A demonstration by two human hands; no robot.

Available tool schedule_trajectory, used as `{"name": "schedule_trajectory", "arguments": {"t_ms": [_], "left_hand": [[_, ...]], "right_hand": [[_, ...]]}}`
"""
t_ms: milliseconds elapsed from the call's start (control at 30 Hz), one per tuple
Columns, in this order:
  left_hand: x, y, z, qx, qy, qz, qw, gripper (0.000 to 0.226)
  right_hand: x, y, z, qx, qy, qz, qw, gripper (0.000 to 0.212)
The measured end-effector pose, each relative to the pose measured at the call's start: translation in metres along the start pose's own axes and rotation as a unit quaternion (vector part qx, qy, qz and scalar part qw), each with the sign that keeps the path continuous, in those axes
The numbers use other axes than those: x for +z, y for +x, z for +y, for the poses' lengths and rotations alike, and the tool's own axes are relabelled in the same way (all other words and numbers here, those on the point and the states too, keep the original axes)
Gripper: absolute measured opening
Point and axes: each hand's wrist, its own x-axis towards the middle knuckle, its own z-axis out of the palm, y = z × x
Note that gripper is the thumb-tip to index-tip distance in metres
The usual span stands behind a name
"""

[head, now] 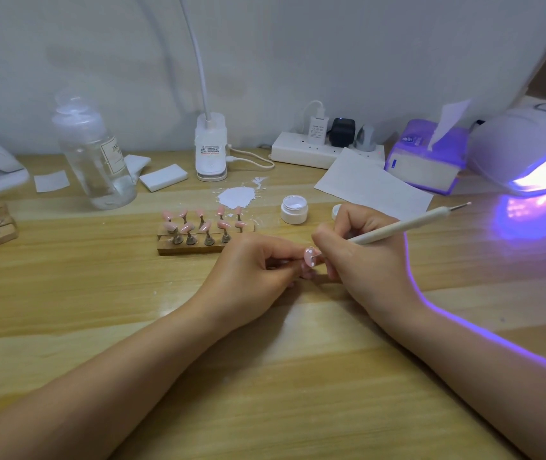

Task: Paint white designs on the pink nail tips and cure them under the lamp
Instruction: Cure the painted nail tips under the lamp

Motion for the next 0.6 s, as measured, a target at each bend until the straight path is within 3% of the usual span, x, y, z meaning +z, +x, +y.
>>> {"name": "schedule_trajectory", "arguments": {"t_ms": [200, 367, 600], "left_hand": [[0.0005, -0.0001, -0.001, -0.009, -0.001, 0.001, 1.0, 0.028], [-0.0005, -0.0006, 0.001, 0.005, 0.007, 0.0, 1.0, 0.043], [-0.0001, -0.0005, 0.0013, 0.004, 0.012, 0.001, 1.0, 0.04]], "right_hand": [[0.0004, -0.0005, -0.0012, -0.004, -0.003, 0.006, 1.0, 0.041], [-0.0005, -0.0008, 0.0001, -0.007, -0.018, 0.002, 1.0, 0.043], [-0.0003, -0.0003, 0.0005, -0.012, -0.02, 0.003, 1.0, 0.043]]}}
